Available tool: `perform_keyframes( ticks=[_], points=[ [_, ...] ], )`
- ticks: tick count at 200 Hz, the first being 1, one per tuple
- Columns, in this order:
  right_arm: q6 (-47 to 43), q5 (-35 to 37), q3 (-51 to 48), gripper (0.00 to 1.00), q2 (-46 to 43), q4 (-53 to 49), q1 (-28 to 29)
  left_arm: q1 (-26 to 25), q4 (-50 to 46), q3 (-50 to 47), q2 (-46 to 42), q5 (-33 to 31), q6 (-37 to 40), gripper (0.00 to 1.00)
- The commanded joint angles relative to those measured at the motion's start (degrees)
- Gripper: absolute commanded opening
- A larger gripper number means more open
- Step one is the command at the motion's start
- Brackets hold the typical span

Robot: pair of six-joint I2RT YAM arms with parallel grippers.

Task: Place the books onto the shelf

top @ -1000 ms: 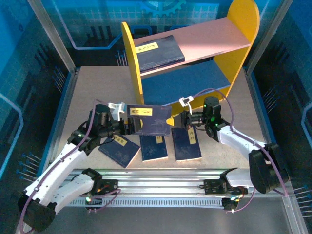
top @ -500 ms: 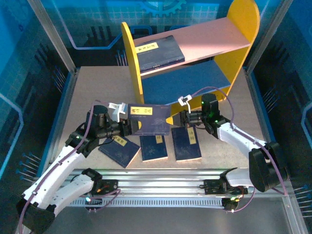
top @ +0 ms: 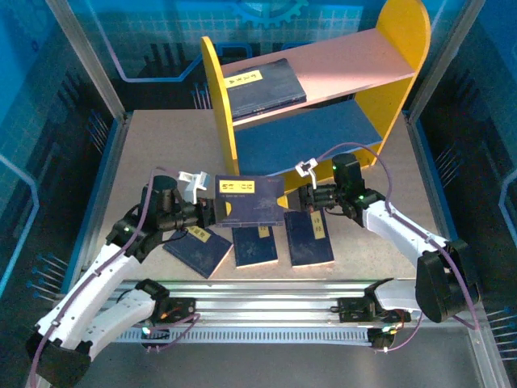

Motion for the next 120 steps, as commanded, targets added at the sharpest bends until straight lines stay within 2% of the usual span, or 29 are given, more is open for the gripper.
perform_keyframes(
  ticks=[1, 23, 62, 87, 107, 120],
  points=[
    [-1.87, 0.91, 1.86, 0.04, -0.89, -2.10, -0.47, 0.40, -1.39, 2.92, -1.54, 0.21, 2.07, 0.22],
    [-1.98, 0.86, 2.07, 0.04, -0.70, -2.20, -0.49, 0.44, -1.15, 2.78, -1.90, 0.51, 1.92, 0.17],
    [-0.08, 0.88, 2.07, 0.09, -0.86, -0.78, -0.47, 0.46, 2.23, 1.45, -1.73, 1.82, -0.31, 0.02],
    [2.48, 1.04, 1.47, 0.20, -1.65, 1.21, -0.22, 0.47, 5.17, 0.56, -1.71, 3.07, -2.06, 0.00],
    [5.06, 1.56, 0.35, 0.31, -2.91, 3.41, -0.04, 0.50, 7.37, 0.35, -1.87, 4.55, -3.38, 0.00],
    [6.29, 2.44, -0.36, 0.42, -3.75, 4.31, 0.05, 0.52, 8.67, 0.31, -2.12, 5.67, -4.04, 0.00]
  ],
)
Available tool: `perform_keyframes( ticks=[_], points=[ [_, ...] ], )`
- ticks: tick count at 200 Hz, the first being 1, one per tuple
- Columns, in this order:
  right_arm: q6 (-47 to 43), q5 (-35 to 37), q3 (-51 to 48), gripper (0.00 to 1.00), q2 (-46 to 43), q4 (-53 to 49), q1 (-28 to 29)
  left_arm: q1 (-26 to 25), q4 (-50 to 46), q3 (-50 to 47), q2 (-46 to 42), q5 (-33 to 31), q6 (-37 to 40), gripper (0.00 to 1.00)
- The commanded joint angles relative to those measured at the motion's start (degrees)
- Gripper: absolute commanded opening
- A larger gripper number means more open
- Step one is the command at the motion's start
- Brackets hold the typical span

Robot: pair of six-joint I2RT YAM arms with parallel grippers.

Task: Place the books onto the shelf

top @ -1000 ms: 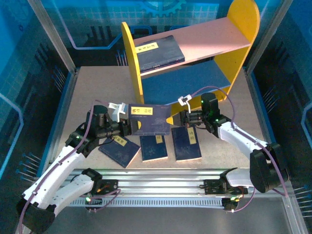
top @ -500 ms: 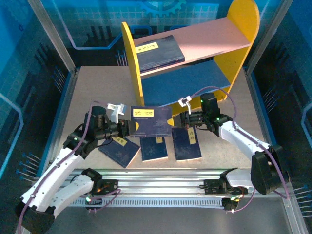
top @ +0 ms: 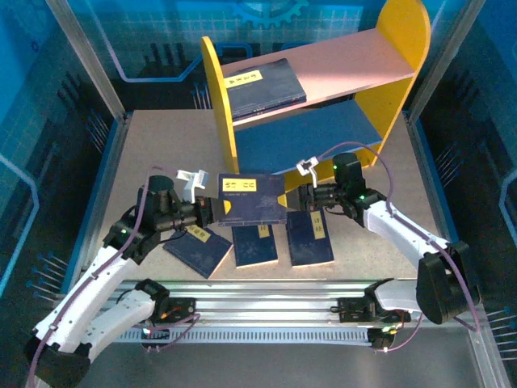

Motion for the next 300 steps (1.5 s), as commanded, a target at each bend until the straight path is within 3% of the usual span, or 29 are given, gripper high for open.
perform_keyframes(
  ticks=[1, 25, 49, 89, 132, 173, 198, 226, 267, 300],
  points=[
    [3.13, 0.85, -0.65, 0.43, -2.95, 3.50, 0.10, 0.46, 6.03, -0.10, -1.14, 3.74, -2.28, 0.00],
    [3.89, 3.22, -1.56, 0.57, -4.90, 2.65, 0.28, 0.44, 6.87, 0.18, -1.81, 4.24, -2.91, 0.00],
    [4.65, 6.61, -1.92, 0.62, -5.93, -0.02, 0.63, 0.54, 7.18, 0.30, -2.78, 4.10, -3.26, 0.00],
    [8.93, 7.02, -3.74, 0.60, -6.28, 1.14, 1.69, 0.57, 8.22, -0.62, -3.88, 3.53, -3.96, 0.00],
    [11.20, 8.80, -4.03, 0.52, -6.58, 3.06, 7.05, 0.60, 9.58, -2.09, -4.54, 2.96, -3.32, 0.00],
    [12.56, 10.26, -3.91, 0.32, -8.10, 2.42, 9.54, 0.52, 10.67, -3.26, -4.67, 2.13, -3.27, 0.00],
    [11.05, 11.22, -2.06, 0.08, -10.91, -1.90, 9.71, 0.52, 10.97, -3.39, -4.24, 2.27, -3.34, 0.00],
    [3.62, 12.24, 4.02, 0.01, -14.49, -12.58, 9.68, 0.51, 11.81, -3.72, -4.16, 3.01, -3.89, 0.00],
    [-7.83, 9.18, 17.73, 0.00, -17.43, -31.84, 5.46, 0.51, 8.73, -1.92, -4.99, 3.32, -3.38, 0.33],
    [-13.53, 10.03, 30.90, 0.00, -16.39, -43.23, 1.82, 0.53, 2.50, 0.13, -6.16, -0.34, -2.23, 0.42]
  ],
)
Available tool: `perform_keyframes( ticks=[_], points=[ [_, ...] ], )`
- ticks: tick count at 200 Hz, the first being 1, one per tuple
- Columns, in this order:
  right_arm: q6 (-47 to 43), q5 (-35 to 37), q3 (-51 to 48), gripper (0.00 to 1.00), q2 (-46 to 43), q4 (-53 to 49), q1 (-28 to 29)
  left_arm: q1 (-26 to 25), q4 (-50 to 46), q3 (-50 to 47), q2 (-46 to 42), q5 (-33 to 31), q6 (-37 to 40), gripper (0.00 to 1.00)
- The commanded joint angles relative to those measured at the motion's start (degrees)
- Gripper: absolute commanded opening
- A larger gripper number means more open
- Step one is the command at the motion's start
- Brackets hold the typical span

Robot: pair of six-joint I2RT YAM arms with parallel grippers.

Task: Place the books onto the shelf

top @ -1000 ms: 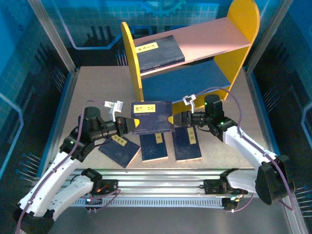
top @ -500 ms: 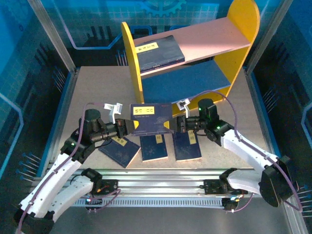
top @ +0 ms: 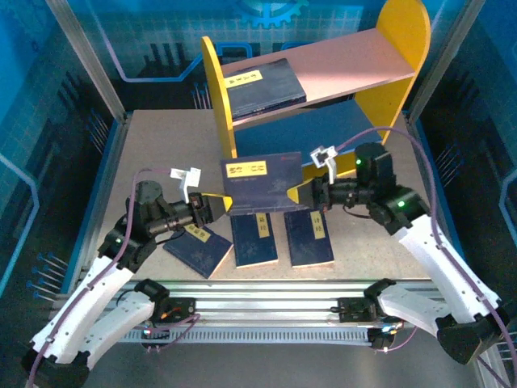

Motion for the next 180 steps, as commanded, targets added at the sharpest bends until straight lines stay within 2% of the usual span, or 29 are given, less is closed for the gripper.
perform_keyframes(
  ticks=[1, 39, 95, 132, 180],
  points=[
    [-6.78, -2.56, 9.95, 0.00, -0.71, -9.46, -2.36, 0.16, -5.97, 2.35, -1.01, -2.74, 1.25, 0.42],
    [-11.30, -2.94, 25.05, 0.00, 6.31, -15.77, -6.77, 0.14, -10.60, 4.11, -0.57, -5.33, 1.65, 0.39],
    [-12.14, -10.01, 45.76, 0.00, 20.23, -18.77, -16.80, 0.07, -15.65, 6.03, -1.18, -7.33, 2.09, 0.37],
    [-13.90, -10.93, 60.07, 0.00, 31.55, -22.37, -17.74, 0.09, -18.56, 7.55, -1.53, -8.26, 2.48, 0.35],
    [-19.93, -14.41, 88.14, 0.01, 49.73, -36.12, -18.66, 0.11, -23.89, 10.41, -2.56, -9.89, 3.85, 0.35]
  ],
)
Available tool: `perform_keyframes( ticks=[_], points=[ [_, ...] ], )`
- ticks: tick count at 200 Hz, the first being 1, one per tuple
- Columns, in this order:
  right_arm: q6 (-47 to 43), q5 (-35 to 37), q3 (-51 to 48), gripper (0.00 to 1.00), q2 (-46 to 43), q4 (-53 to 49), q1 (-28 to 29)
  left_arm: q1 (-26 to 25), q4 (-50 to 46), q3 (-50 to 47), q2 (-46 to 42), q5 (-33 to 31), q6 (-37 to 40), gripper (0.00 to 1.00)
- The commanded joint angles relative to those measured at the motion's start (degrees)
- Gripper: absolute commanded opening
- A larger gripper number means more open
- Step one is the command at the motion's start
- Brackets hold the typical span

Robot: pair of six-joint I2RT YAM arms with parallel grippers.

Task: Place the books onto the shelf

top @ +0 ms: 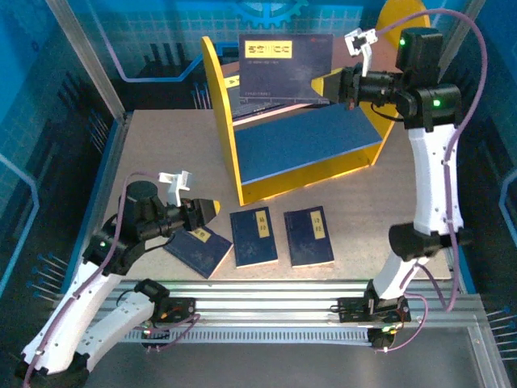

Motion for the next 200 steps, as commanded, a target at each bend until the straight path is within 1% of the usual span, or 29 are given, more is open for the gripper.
perform_keyframes(
  ticks=[1, 18, 43, 92, 127, 200],
  points=[
    [-4.06, -4.54, 10.90, 0.01, 5.65, -8.49, -1.37, 0.06, -3.94, 2.41, -1.33, -1.44, 1.84, 0.35],
    [-4.02, -6.62, 11.93, 0.01, 7.77, -7.39, -2.03, 0.08, -4.97, 2.77, -1.78, -1.57, 1.84, 0.35],
    [-4.62, -8.18, 8.96, 0.02, 7.67, -3.94, -2.06, 0.02, -5.75, 3.12, -2.15, -1.97, 1.93, 0.35],
    [-5.76, -12.37, 8.86, 0.04, 9.12, -0.82, -2.08, 0.04, -5.10, 2.55, -2.09, -2.06, 1.40, 0.35],
    [-7.46, -12.72, 8.79, 0.05, 10.26, -1.00, -2.08, 0.09, -5.11, 2.66, -2.05, -2.01, 1.23, 0.35],
    [-7.43, -11.99, 9.37, 0.08, 13.41, 0.35, -0.28, 0.07, -4.27, 2.68, -1.74, -2.06, 1.23, 0.35]
  ],
)
